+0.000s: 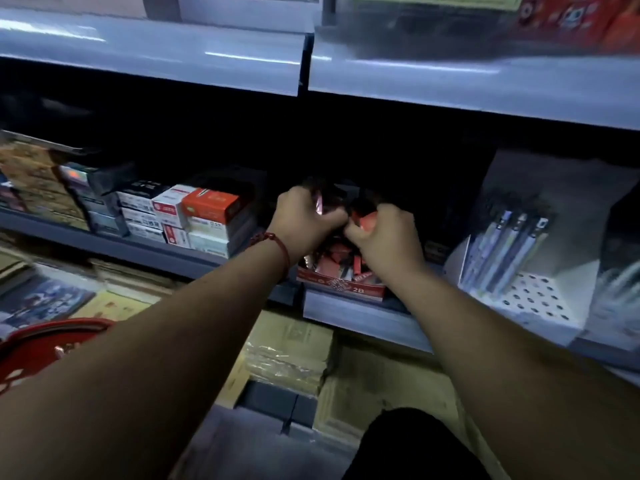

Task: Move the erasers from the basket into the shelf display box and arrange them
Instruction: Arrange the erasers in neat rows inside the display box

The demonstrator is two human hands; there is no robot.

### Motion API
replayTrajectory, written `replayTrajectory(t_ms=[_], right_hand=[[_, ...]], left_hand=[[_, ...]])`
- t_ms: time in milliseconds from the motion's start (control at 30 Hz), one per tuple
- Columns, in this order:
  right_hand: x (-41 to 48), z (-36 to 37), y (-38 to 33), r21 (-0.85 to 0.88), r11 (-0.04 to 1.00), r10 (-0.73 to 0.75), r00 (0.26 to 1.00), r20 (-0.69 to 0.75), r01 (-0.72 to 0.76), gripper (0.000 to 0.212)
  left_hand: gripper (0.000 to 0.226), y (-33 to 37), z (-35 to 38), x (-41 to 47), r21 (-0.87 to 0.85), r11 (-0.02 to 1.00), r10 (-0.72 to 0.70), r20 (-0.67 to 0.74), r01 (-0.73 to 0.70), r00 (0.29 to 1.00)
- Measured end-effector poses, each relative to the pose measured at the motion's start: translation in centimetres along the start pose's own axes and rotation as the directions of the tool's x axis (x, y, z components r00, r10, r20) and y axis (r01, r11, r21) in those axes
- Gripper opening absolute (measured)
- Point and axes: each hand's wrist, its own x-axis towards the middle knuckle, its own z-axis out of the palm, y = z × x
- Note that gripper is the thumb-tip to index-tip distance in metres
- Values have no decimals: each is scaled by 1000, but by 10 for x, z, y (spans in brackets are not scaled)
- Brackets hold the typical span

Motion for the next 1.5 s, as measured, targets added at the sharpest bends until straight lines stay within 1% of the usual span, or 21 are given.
replayTrajectory(t_ms=[100,167,200,267,333,400,467,533,600,667,767,900,933,1000,1100,1167,1233,1333,1400,1467,1500], right_hand=[[-7,18,6,30,999,41,990,-132,-38,34],[-6,25,8,8,999,43,982,-186,-42,37],[-5,28,9,-3,999,52,981,-186,-53,38],[-3,31,9,-25,996,77,986,-146,-81,39],[-2,31,10,-52,994,87,992,-94,-92,40],[-2,29,10,-61,994,86,995,-45,-89,42],[-3,25,9,-74,995,69,997,30,-67,44],[-5,20,9,-142,989,46,992,120,-29,48],[-7,15,10,-174,985,35,986,166,-6,50],[-12,13,12,-146,989,47,980,191,-19,52],[-22,13,14,-86,996,52,985,167,-38,55],[-34,14,17,-3,1000,12,994,108,-11,53],[-36,15,18,6,1000,4,996,92,-4,53],[-39,16,21,11,1000,-3,997,78,3,56],[-40,17,22,67,997,18,992,128,-26,63],[-37,21,22,50,998,26,991,129,-33,60],[-34,25,21,-21,1000,-8,996,88,10,51],[-31,27,19,-23,999,-21,999,41,22,45],[-30,26,20,-34,999,-8,998,63,10,50],[-31,24,21,-35,999,28,994,107,-24,63],[-31,23,21,-9,998,59,991,121,-58,70]], left_hand=[[29,-18,16,-3,-102,995,-11,3,11,1000],[23,-32,21,-8,-183,983,-7,-9,5,1000],[21,-39,22,-11,-206,979,13,-2,-13,1000],[23,-48,25,-17,-196,975,112,28,-104,993],[32,-50,26,-20,-179,970,180,60,-167,982],[37,-48,26,-21,-182,968,191,96,-172,977],[37,-47,25,-21,-180,966,211,138,-185,968],[36,-47,22,-22,-169,965,229,167,-201,959],[38,-44,21,-22,-172,963,238,188,-207,953],[35,-42,21,-24,-153,966,237,195,-209,952],[37,-37,22,-30,-10,983,181,174,-182,968],[66,-33,23,-29,0,993,116,215,-119,970],[69,-32,21,-29,-7,994,105,239,-107,965],[69,-33,18,-31,-15,995,98,279,-98,955],[75,-37,16,-35,-34,990,139,275,-135,951],[78,-38,18,-34,-62,990,135,236,-124,962],[74,-40,21,-33,-58,987,158,190,-149,969],[68,-42,25,-32,-52,982,188,151,-183,970],[72,-44,27,-27,-48,985,170,173,-164,970],[77,-48,29,-19,-41,991,130,225,-124,966],[82,-50,29,-16,-53,994,103,251,-92,963]])
